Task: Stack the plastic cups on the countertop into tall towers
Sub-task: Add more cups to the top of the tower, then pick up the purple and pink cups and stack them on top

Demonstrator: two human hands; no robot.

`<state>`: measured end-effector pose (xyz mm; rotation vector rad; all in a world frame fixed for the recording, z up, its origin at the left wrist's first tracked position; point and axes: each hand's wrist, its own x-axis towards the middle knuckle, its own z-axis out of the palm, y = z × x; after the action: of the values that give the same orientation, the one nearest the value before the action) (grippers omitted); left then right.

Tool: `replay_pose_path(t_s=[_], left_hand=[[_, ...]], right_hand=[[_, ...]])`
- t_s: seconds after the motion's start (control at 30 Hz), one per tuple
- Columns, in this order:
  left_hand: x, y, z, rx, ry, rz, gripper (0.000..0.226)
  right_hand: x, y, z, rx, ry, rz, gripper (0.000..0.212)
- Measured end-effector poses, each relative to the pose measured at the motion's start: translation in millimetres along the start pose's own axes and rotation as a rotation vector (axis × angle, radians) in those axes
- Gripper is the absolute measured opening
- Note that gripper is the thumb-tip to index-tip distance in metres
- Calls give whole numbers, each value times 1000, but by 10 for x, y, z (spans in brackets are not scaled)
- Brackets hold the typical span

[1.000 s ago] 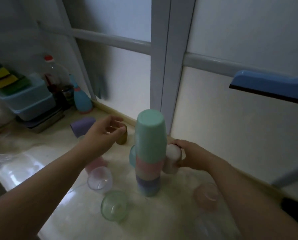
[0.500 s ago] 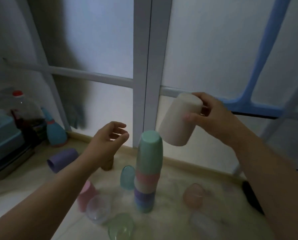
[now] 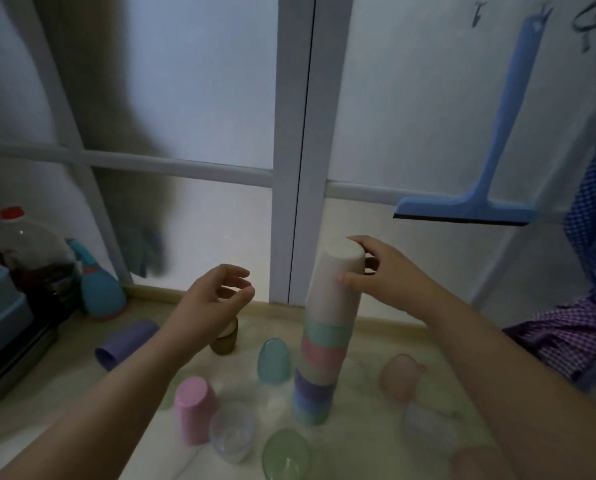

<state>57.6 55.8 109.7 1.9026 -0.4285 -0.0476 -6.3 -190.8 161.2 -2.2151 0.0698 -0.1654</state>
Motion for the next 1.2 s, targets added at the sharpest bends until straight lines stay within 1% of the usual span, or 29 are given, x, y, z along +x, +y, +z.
replay_pose_path(t_s=[0.1,0.13,0.2,0.27,0.33,0.4,0.5,0.6,0.7,0.8,0.9,1.0,1.2], left_hand=[[12,-58,-73,5,-17,4,19],[24,-71,-106,7,-18,13,20],[48,-97,-191,14,-10,27,20],[63,-137,-288,16,-1,33,21],[64,-194,-395,46,-2,29,22],[48,-278,-517,70,-3,12,23],[6,-491,-735,91,6,-29,25],[-36,-784,-977,121,36,-66,21],[-60,-1101,-1210,128,99,-129,17],[-48,-1399,-1404,177,152,-194,20],[24,-1716,-1530,355,163,-229,31],[134,-2028,-1554,460,127,-307,42],[541,-2529,-1445,498,20,-463,66]], right_hand=[[-4,-47,-10,-20,18,7,64],[-9,-98,-21,-55,52,-14,68],[-12,-258,-31,-143,172,-107,65],[-12,-473,24,-199,276,-212,57],[7,-665,172,-249,287,-279,51],[60,-769,415,-299,207,-295,50],[185,-731,884,-288,21,-261,47],[349,-518,1398,-226,-136,-169,44],[482,-298,1863,-166,-234,-62,42],[596,-196,2230,-119,-297,-13,42],[767,-167,2485,-85,-338,14,42],[942,-153,2612,-96,-351,23,41],[1339,-31,2820,-136,-359,42,41]])
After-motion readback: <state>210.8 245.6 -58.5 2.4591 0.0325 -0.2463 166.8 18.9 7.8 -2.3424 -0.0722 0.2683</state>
